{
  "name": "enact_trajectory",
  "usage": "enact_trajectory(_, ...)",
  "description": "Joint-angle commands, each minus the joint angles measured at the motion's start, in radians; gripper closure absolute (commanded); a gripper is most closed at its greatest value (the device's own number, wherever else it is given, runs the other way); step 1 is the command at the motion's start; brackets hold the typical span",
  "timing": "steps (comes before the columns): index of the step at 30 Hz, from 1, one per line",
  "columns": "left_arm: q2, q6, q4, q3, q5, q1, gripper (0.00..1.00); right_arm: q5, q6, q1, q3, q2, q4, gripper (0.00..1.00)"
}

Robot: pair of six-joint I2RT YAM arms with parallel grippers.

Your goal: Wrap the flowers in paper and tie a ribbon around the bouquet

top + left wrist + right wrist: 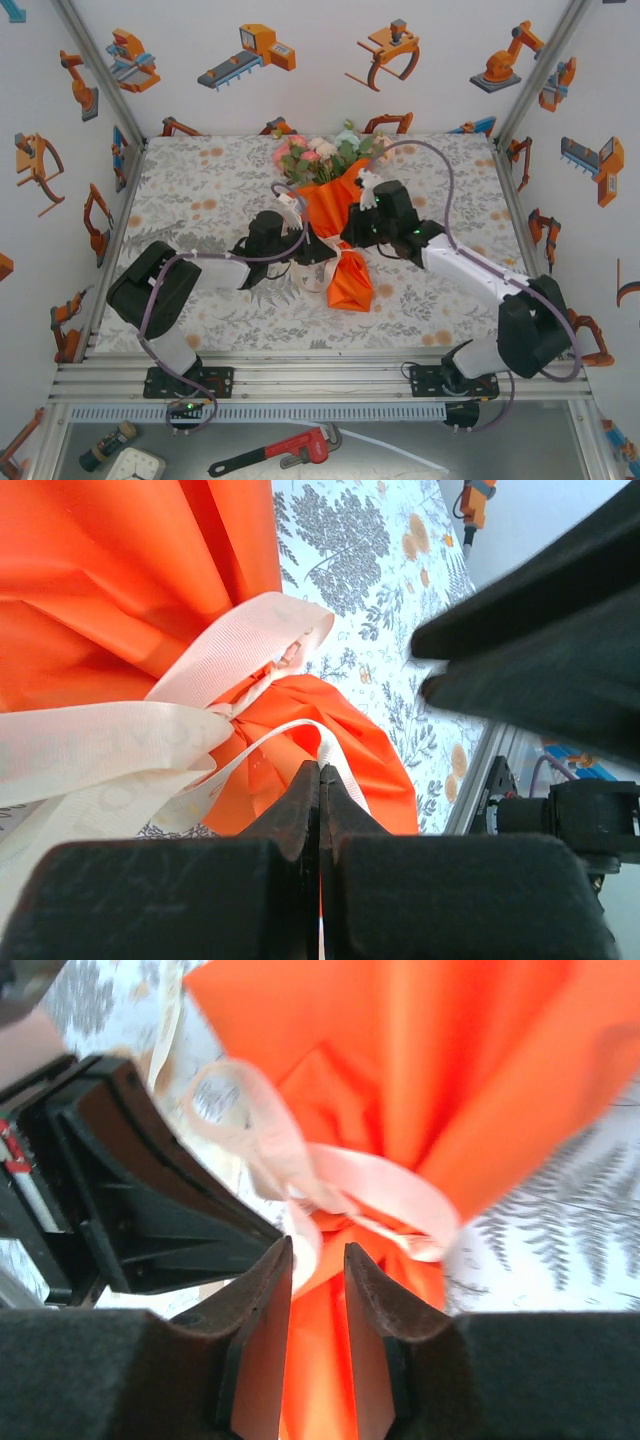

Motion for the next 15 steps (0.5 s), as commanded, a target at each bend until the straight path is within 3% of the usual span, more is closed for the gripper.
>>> enact_trajectory(1, -0.030, 0.008, -0.022, 0.038, -0.022, 0.002, 1.00, 0.052, 0.052, -0.065, -0.057, -0.013, -0.003, 0.62)
enact_trajectory(5, -0.038, 0.009, -0.085, 0.070, -0.065, 0.002, 1.00, -0.020, -0.011, -0.082, -0.073, 0.045, 0.067, 0.55)
enact_trajectory(10, -0.032, 0.018, -0.145, 0.108, -0.087, -0.001, 1.00, -0.045, -0.028, -0.082, -0.048, 0.141, 0.116, 0.61)
enact_trajectory(13, -0.028, 0.017, -0.158, 0.118, -0.086, -0.008, 1.00, -0.047, -0.021, -0.082, -0.047, 0.170, 0.168, 0.75)
enact_trajectory(15, -0.023, 0.012, -0.175, 0.126, -0.091, -0.009, 1.00, -0.068, -0.007, -0.082, -0.059, 0.174, 0.204, 0.90)
